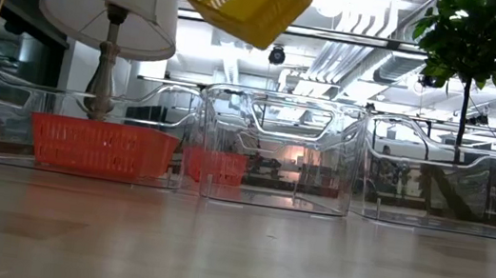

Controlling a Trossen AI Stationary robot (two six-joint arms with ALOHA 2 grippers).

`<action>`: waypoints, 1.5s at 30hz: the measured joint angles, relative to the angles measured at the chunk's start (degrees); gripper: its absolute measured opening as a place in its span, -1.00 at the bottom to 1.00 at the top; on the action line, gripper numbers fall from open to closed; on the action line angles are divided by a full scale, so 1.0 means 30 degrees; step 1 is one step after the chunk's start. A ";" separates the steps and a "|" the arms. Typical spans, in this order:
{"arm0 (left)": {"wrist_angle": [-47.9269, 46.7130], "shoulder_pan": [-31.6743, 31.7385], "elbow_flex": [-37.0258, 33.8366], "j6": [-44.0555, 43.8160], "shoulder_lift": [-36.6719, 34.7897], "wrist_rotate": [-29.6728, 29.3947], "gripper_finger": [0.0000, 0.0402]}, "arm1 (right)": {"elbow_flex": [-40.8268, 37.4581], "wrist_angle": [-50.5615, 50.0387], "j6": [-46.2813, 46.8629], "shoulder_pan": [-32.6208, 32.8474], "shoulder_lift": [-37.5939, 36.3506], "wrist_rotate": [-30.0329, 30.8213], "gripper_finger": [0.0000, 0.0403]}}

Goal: Stack baskets by color
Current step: Stack the left yellow bin on the right yellow bins

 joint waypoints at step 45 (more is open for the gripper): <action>0.7178 0.1142 -0.0037 0.6627 0.2657 0.1218 -0.99 | 0.2089 -0.1303 -0.1386 -0.1808 0.2259 0.8108 -0.97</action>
